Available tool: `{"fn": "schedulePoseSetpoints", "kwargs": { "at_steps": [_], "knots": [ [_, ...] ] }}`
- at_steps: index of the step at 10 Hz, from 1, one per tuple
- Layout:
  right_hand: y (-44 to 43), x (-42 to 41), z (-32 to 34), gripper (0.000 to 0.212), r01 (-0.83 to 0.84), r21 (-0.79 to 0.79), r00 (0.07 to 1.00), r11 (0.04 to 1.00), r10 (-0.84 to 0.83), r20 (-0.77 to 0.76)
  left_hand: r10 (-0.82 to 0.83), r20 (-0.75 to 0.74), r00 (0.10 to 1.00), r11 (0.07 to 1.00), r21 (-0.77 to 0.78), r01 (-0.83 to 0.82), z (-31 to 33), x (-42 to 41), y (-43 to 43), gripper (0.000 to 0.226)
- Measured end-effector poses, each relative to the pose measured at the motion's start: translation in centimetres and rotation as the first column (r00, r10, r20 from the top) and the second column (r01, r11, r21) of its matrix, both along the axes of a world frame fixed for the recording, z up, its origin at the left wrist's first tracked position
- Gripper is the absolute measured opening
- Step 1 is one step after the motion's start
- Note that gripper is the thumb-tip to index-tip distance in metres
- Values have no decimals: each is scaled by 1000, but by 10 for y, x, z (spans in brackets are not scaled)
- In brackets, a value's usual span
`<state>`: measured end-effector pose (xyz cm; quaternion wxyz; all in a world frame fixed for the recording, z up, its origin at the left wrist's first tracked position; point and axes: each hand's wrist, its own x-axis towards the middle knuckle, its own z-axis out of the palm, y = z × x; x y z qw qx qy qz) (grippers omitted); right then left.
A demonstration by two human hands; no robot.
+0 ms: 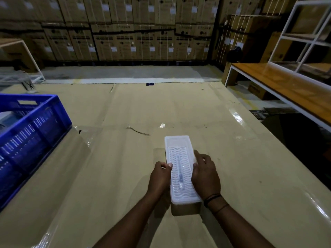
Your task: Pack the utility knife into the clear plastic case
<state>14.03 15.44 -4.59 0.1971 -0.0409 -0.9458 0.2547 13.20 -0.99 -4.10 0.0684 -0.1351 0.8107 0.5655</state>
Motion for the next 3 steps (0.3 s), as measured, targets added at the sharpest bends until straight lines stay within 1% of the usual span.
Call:
{"fn": "schedulePoseSetpoints", "kwargs": {
  "at_steps": [1,2,3],
  "knots": [
    [3,-3,1,44,-42,128,999,991,38,33,-21,-57,998,991,-132,13,3,5,2,27],
    [4,-3,6,46,-69,218,996,974,53,78,-84,-170,982,914,-406,8,11,11,-3,41],
    [6,-4,10,50,-75,249,997,966,68,36,-163,-292,942,833,-552,-27,13,10,-10,64]
  ]
}}
